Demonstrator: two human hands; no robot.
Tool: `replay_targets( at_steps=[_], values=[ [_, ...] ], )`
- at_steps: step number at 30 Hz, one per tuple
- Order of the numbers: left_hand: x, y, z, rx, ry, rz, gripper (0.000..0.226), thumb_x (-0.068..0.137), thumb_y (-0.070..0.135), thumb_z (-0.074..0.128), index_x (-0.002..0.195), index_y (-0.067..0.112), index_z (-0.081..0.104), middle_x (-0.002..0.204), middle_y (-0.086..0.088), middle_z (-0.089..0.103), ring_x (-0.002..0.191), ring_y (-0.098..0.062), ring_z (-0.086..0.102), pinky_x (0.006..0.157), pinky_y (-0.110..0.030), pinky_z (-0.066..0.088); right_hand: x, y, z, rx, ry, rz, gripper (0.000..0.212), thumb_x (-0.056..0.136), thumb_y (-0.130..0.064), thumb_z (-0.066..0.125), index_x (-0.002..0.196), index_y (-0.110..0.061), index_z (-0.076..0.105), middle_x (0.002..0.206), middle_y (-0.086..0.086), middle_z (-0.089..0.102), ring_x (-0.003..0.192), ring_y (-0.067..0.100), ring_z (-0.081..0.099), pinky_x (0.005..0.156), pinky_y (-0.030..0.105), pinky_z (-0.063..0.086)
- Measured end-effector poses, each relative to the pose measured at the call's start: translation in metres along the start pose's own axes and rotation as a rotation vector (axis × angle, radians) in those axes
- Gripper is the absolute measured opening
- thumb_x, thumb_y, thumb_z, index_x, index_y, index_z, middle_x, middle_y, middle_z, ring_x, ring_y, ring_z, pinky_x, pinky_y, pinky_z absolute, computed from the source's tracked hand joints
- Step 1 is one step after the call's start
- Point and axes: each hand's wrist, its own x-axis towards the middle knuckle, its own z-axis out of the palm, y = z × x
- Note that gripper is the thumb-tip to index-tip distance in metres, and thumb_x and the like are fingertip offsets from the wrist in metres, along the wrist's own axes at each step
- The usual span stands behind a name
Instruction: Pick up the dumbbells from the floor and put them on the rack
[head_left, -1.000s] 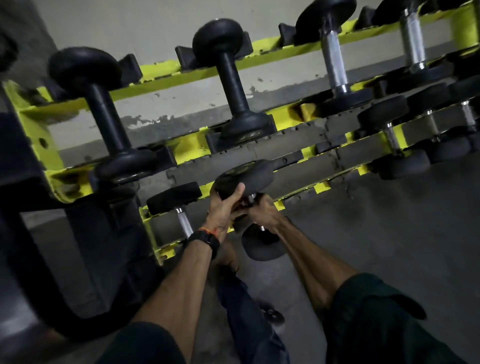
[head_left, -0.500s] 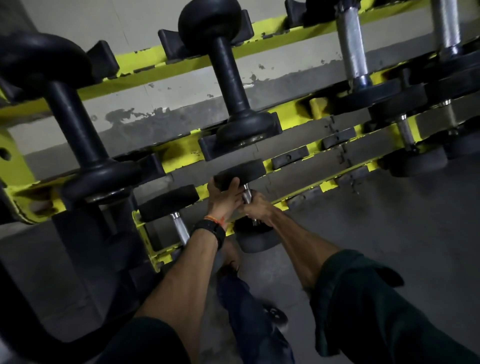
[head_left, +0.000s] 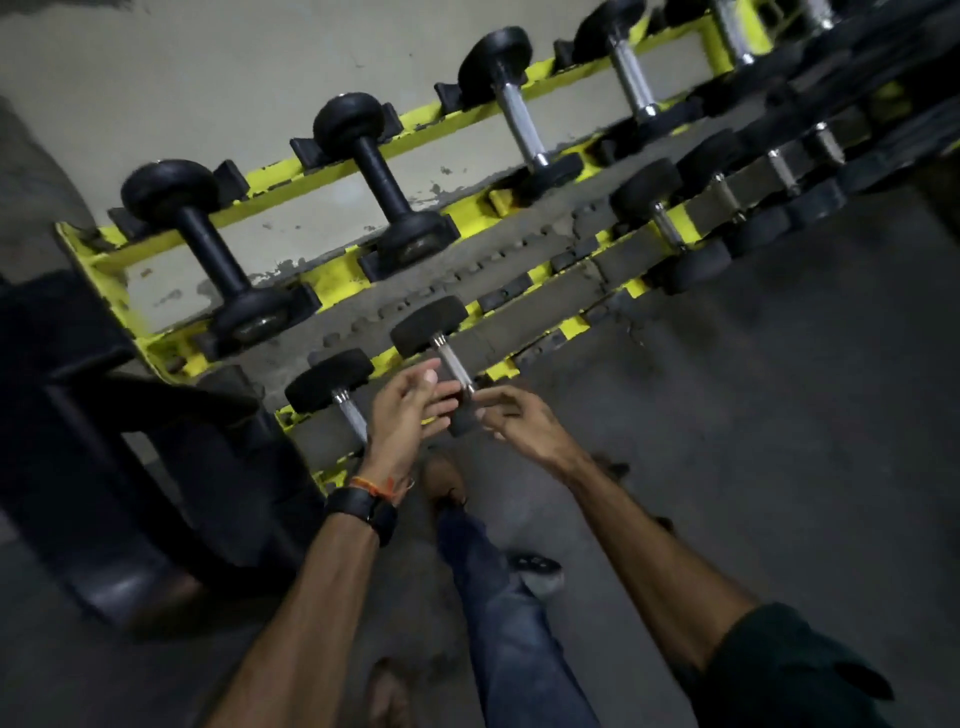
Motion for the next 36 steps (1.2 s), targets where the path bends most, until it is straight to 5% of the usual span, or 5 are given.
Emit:
replay_targets(
  at_steps=[3,8,15,26,36],
  values=[
    [-0.091,-0.02,0.001,0.067,-0.078,0.056,0.031,0.11,0.031,0.055,0.133,0.015,0.067,0.114,-0.012,0.08,0.1,-0.024,0.077,0.089,-0.036,0.059,-0.113,0.029,0.007,0.062,0.108,-0.01,0.021,0.097,-0.013,0.072,0.115,-0.025,0.076,0.1,0.002,0.08,0.094,0.014,0.075,0.082,0.026,0.058],
    [-0.233,-0.068,0.017,0.177,-0.18,0.067,0.027,0.109,0.027,0.056,0.129,0.015,0.07,0.105,-0.008,0.082,0.089,-0.019,0.079,0.076,-0.029,0.059,-0.289,0.069,0.031,0.205,0.212,0.02,0.021,0.089,-0.029,0.075,0.108,-0.035,0.079,0.106,0.007,0.081,0.104,0.028,0.078,0.094,0.037,0.062],
    [-0.374,-0.1,0.045,0.26,-0.279,0.025,0.022,0.109,0.025,0.056,0.123,0.019,0.072,0.104,-0.007,0.082,0.091,-0.018,0.078,0.074,-0.024,0.057,-0.451,0.104,0.024,0.22,0.224,0.071,0.02,0.103,-0.008,0.066,0.122,-0.009,0.072,0.099,0.012,0.081,0.08,0.004,0.077,0.071,0.014,0.055],
    [-0.432,-0.114,0.181,0.292,-0.253,0.147,0.023,0.109,0.029,0.057,0.122,0.021,0.073,0.106,-0.004,0.083,0.101,-0.023,0.078,0.082,-0.033,0.06,-0.528,0.15,-0.098,0.32,0.313,-0.057,0.017,0.104,-0.019,0.067,0.12,-0.019,0.073,0.098,0.008,0.082,0.083,0.013,0.076,0.074,0.021,0.057],
    [-0.435,-0.152,0.357,0.216,-0.02,0.252,0.025,0.11,0.03,0.055,0.125,0.02,0.073,0.108,-0.006,0.082,0.095,-0.014,0.078,0.08,-0.025,0.061,-0.511,0.203,-0.26,0.246,0.108,-0.286,0.021,0.103,-0.016,0.068,0.123,-0.01,0.073,0.093,0.001,0.078,0.08,0.003,0.074,0.071,0.017,0.057]
  ],
)
